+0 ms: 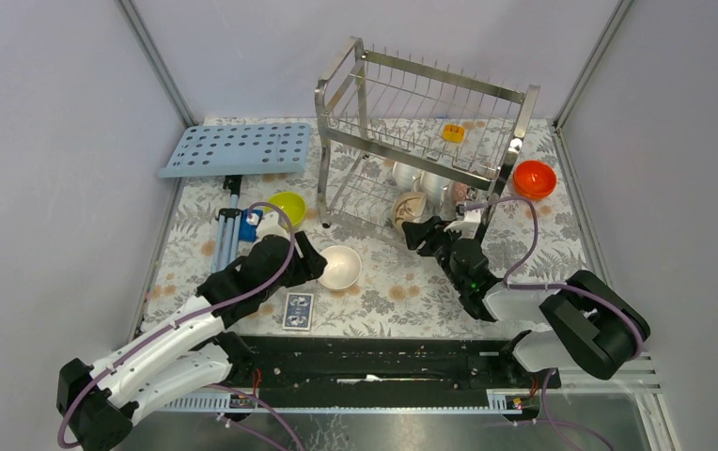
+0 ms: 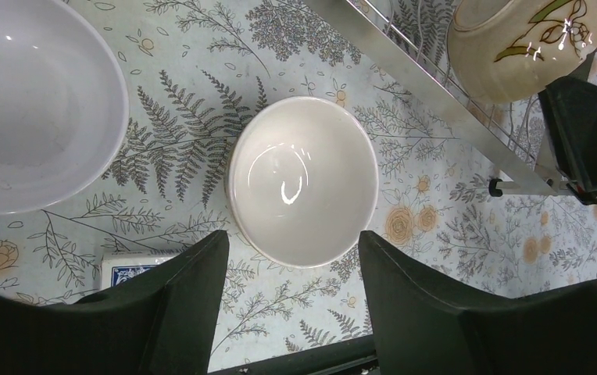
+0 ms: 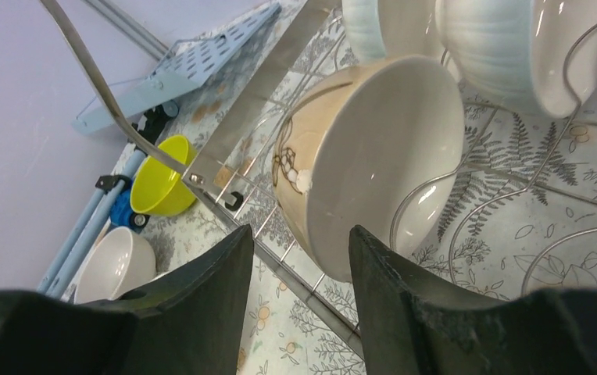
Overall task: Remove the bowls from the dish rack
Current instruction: Pick up the bowl from the dish rack.
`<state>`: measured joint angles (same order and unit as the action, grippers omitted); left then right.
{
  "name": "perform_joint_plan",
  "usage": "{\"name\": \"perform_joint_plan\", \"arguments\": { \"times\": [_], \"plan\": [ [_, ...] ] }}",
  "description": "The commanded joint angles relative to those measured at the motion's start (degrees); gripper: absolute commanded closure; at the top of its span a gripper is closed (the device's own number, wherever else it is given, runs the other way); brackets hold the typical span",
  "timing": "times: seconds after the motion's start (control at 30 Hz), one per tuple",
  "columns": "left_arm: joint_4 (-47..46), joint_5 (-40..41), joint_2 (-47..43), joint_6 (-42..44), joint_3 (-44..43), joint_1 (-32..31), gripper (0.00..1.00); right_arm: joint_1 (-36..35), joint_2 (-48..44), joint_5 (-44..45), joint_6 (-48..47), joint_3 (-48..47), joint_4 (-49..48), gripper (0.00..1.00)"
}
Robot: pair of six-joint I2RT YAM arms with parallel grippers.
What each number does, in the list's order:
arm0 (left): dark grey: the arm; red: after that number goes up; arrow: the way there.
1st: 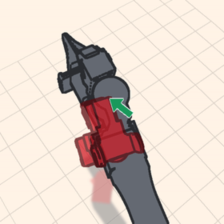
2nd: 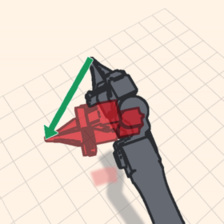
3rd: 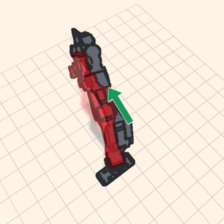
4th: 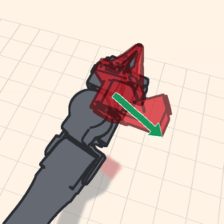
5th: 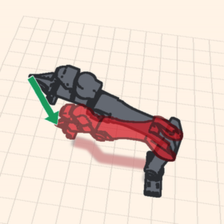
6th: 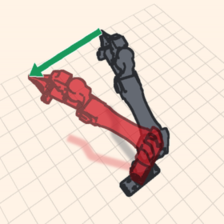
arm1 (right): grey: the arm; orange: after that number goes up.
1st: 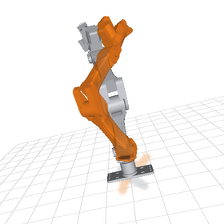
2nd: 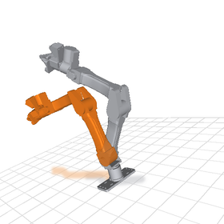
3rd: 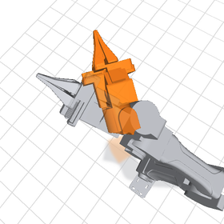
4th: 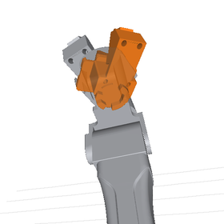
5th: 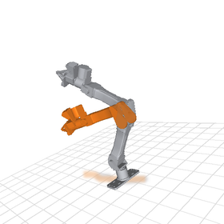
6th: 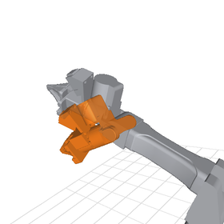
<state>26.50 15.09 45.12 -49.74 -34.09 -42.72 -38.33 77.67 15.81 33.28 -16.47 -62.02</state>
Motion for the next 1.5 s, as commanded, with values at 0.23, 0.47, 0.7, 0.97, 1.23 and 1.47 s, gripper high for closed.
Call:
{"name": "perform_joint_plan", "arguments": {
  "times": [0.23,0.47,0.7,0.97,1.23,1.47],
  "plan": [
    [-1.41,2.03,0.83,0.56,0.83,0.20,0.34,2.33,7.50,-8.36,0.72,-1.13,-8.81,0.52],
    [-1.63,2.30,2.38,1.17,0.54,0.19,0.34,3.74,12.48,-12.11,2.71,0.84,-21.31,0.56],
    [-1.94,2.47,3.41,1.48,0.44,0.24,0.34,4.47,15.93,-14.98,4.22,0.17,-25.08,0.70],
    [-1.87,3.12,2.73,1.74,-0.01,0.24,0.34,6.14,20.34,-18.27,7.46,0.29,-32.18,0.89],
    [-1.72,3.38,3.36,1.92,0.13,0.19,0.34,7.34,23.68,-21.63,10.05,-0.53,-35.98,1.00],
    [-1.65,3.66,3.24,1.97,-0.05,0.18,0.34,7.66,22.28,-22.92,12.08,-1.94,-35.98,1.00]
  ]
}}
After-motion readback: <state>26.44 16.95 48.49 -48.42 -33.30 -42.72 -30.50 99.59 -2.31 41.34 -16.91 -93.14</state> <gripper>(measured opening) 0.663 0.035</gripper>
